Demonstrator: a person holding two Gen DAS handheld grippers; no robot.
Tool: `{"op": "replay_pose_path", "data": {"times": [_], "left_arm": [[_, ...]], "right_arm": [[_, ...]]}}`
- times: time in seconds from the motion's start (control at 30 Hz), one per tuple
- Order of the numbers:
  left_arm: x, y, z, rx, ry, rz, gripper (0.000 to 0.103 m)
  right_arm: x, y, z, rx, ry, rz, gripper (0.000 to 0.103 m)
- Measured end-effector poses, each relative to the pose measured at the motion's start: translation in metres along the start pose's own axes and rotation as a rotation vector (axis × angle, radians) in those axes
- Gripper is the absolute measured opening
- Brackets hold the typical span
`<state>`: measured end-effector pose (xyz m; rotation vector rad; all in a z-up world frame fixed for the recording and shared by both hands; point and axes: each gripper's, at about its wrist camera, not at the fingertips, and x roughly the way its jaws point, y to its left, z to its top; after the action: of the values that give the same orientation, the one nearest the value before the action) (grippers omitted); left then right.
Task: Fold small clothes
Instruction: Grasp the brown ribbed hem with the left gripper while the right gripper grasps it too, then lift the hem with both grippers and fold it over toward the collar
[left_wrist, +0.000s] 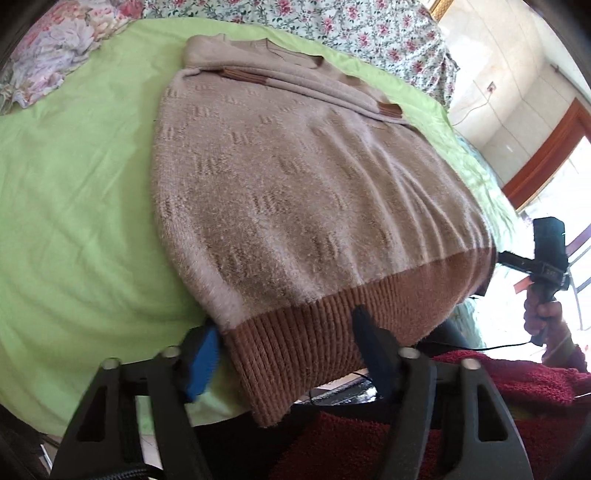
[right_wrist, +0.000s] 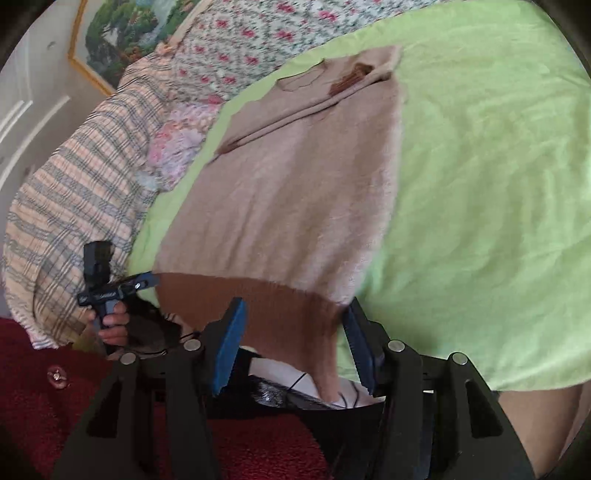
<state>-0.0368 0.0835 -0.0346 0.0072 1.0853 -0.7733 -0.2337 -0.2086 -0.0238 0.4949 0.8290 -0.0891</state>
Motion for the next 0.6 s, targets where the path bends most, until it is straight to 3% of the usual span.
{"op": "replay_pose_path", "data": {"times": [0.1,0.17,0.2,0.23,0.3,0.47,0.6], "left_arm": [[0.003,0.004,-0.001,-0.001,0.009,-0.023,0.054],[0.004,0.004,0.000,0.009,0.002,-0.029,0.053],[0.005,0.003,0.001,0.014,-0.004,-0.020,0.043],[0.005,0.002,0.001,0.021,-0.008,-0.006,0.027],[0.003,0.004,-0.001,0.014,-0.002,-0.019,0.011],[-0.016,0.003,-0.008,0.021,-0.043,0.015,0.006],[-0.040,0.000,0.006,-0.007,-0.141,-0.023,0.006]], "right_arm": [[0.003,-0.006,-0.005,0.016,0.007,0.049,0.049],[0.009,-0.010,-0.005,0.038,0.006,0.038,0.022],[0.010,-0.011,-0.006,0.048,0.006,0.031,0.013],[0.010,-0.010,-0.008,0.047,0.002,0.029,0.011],[0.005,-0.004,-0.011,0.031,-0.007,0.020,0.010],[-0.020,0.003,0.000,0.036,-0.098,0.068,0.008],[-0.033,0.018,0.025,0.026,-0.194,0.132,0.008]]}}
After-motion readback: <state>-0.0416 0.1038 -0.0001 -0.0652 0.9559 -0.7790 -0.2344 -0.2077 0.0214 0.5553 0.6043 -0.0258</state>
